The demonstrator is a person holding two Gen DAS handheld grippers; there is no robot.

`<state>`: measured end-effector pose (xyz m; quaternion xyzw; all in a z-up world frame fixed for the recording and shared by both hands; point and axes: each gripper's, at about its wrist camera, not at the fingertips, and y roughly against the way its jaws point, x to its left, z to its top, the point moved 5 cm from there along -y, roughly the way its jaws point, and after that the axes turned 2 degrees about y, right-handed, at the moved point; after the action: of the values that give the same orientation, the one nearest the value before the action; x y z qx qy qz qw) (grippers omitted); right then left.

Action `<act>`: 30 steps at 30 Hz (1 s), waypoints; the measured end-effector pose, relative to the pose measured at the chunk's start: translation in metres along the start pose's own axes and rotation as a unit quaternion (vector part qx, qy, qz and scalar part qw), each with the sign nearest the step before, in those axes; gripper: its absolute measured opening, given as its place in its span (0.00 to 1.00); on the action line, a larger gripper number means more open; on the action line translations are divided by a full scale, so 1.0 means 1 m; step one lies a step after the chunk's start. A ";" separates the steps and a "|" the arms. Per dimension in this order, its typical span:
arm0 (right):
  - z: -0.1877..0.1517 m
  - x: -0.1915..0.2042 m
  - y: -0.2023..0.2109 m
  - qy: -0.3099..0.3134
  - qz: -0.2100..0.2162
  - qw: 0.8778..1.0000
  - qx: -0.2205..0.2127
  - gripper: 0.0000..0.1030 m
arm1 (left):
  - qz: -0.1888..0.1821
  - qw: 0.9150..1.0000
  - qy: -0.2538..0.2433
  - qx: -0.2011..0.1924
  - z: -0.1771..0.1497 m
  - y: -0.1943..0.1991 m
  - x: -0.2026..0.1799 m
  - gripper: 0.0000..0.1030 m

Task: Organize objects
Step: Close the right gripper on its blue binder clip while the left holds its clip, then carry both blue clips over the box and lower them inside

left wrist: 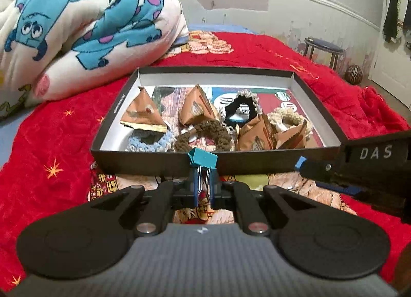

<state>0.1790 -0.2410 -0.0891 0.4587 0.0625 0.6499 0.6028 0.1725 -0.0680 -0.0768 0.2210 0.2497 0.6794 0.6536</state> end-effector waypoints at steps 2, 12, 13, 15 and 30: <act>0.002 0.004 0.005 0.005 0.012 1.000 -0.009 0.18 | 0.001 1.000 0.004 -0.005 0.002 0.003 0.001 0.10; 0.031 0.021 0.018 0.003 0.113 0.992 -0.059 0.18 | -0.011 0.998 0.037 -0.039 0.029 0.014 0.014 0.10; 0.034 0.023 0.018 0.004 0.118 0.991 -0.064 0.17 | -0.007 0.998 0.036 -0.047 0.033 0.015 0.016 0.10; 0.044 0.029 0.015 0.013 0.132 0.988 -0.074 0.17 | -0.006 0.997 0.039 -0.063 0.045 0.015 0.021 0.10; 0.136 0.039 -0.085 0.068 0.092 0.989 -0.090 0.17 | 0.052 0.998 0.033 -0.020 0.119 -0.097 0.053 0.10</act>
<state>0.3376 -0.2502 -0.0447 0.3613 0.0022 0.7351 0.5736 0.3200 -0.0073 -0.0465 0.1981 0.2456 0.7240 0.6134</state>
